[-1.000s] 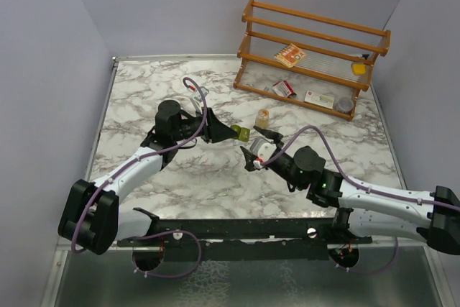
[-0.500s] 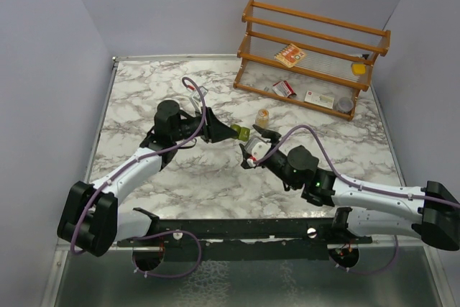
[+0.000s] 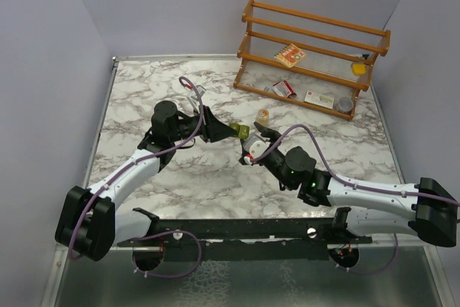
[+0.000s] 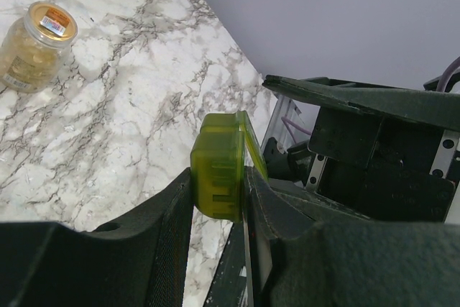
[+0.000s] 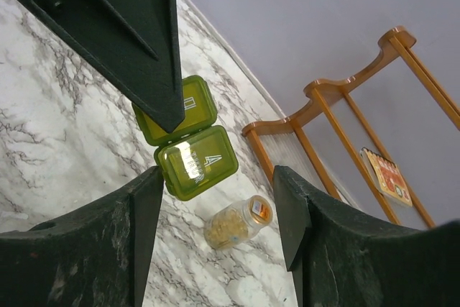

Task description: Sort the pills into containers

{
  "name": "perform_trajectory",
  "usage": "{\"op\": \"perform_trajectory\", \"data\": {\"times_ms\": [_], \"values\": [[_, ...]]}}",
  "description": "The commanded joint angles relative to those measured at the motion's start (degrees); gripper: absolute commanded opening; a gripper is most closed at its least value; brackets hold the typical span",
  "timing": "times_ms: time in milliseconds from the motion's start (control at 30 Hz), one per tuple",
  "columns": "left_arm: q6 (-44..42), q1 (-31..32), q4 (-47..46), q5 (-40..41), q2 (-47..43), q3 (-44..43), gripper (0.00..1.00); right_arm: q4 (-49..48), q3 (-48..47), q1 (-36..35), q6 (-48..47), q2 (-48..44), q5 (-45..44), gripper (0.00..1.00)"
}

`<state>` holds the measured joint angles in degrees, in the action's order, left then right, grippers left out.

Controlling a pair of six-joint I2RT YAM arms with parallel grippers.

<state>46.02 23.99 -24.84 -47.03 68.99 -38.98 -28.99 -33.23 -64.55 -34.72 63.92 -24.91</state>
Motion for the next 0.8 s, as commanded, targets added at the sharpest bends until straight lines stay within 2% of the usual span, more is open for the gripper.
{"op": "perform_trajectory", "data": {"times_ms": [0, 767], "values": [[0.6, 0.1, -1.0, -1.4, -1.5, 0.6, 0.0, -5.5, 0.4, -0.1, -1.4, 0.0, -3.0, 0.61], [0.0, 0.1, -1.0, -0.9, -0.5, 1.0, 0.0, -3.5, -0.3, -0.1, -0.9, -3.1, -2.6, 0.6]]}}
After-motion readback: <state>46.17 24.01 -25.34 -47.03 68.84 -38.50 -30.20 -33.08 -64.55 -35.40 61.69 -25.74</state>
